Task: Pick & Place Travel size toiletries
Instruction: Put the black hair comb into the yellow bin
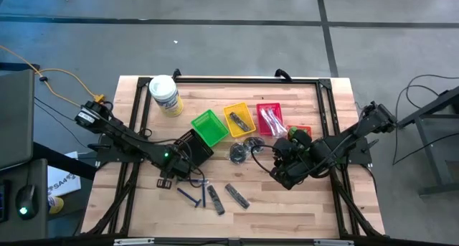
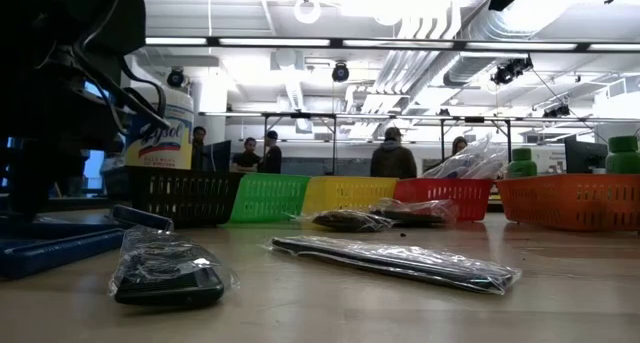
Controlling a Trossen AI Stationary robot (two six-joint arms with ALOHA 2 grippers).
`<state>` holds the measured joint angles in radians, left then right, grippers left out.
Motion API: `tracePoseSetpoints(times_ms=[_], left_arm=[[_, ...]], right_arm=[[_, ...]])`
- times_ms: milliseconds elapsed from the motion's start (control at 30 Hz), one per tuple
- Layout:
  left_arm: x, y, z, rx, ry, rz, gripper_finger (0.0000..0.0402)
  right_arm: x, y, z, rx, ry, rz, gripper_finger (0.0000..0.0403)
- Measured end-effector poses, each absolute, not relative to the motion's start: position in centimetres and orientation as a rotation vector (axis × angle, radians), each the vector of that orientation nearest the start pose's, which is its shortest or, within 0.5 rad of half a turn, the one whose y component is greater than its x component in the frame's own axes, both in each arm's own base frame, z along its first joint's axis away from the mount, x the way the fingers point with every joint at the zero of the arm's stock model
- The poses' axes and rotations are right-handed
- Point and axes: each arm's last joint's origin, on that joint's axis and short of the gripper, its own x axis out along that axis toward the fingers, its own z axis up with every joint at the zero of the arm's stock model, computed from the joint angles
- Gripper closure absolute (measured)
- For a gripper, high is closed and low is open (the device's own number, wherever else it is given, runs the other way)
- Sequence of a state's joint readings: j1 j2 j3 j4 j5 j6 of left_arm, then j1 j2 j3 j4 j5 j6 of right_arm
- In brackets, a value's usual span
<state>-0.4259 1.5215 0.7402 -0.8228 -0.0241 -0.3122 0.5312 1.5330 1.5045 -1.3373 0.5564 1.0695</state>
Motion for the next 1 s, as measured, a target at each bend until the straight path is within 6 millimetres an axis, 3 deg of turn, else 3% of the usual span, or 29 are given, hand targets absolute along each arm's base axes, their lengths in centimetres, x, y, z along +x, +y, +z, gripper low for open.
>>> tracePoseSetpoints(times_ms=[400,833,1000], left_arm=[[20.2,-9.0,15.0,0.159,1.634,-0.023,0.0288],[20.7,-9.3,16.1,0.164,1.637,-0.098,0.0358],[20.9,-9.3,16.2,0.201,1.603,-0.068,0.0342]], right_arm=[[24.5,12.6,33.0,0.222,0.963,-0.603,0.0239],[24.5,12.5,33.0,0.202,0.974,-0.600,0.0239],[24.3,12.5,33.0,0.192,0.984,-0.606,0.0239]])
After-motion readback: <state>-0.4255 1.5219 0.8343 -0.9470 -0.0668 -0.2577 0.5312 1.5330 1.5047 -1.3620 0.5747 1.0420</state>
